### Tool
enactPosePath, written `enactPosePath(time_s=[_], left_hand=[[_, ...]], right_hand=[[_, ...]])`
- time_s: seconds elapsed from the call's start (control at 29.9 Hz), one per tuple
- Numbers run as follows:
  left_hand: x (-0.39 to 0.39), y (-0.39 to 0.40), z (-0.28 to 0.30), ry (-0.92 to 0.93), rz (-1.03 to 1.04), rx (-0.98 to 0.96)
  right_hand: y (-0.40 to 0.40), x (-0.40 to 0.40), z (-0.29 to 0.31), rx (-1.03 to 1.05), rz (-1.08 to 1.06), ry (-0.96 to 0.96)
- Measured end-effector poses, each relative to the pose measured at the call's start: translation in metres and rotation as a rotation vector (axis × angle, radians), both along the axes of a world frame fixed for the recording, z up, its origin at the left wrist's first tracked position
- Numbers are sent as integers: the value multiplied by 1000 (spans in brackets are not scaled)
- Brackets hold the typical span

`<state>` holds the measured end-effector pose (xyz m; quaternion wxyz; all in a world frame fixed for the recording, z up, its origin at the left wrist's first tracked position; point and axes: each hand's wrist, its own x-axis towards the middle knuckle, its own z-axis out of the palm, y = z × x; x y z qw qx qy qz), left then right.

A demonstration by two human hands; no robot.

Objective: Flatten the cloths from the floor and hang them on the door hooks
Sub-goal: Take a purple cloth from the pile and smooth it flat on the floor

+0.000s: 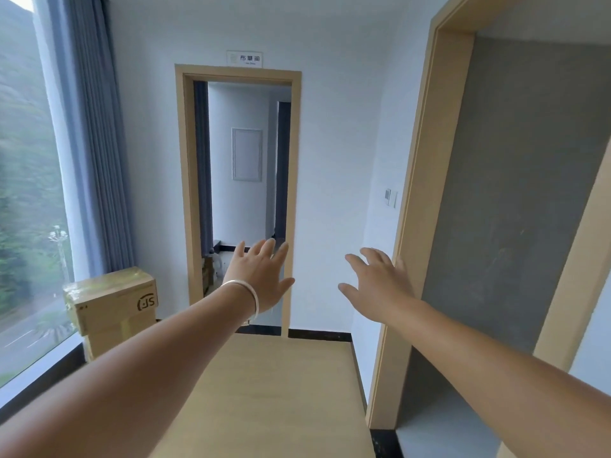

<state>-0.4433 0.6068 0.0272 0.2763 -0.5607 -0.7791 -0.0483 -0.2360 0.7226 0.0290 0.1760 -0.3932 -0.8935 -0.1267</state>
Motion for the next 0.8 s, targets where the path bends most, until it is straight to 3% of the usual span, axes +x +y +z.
enactPosePath(time_s=[0.33,0.8], left_hand=[[-64,105,-19,-1,-4,-16],[-192,319,-15,40,102,-58]], right_hand=[[107,-80,-9,-26,29,8],[342,-211,-23,-35,101,33]])
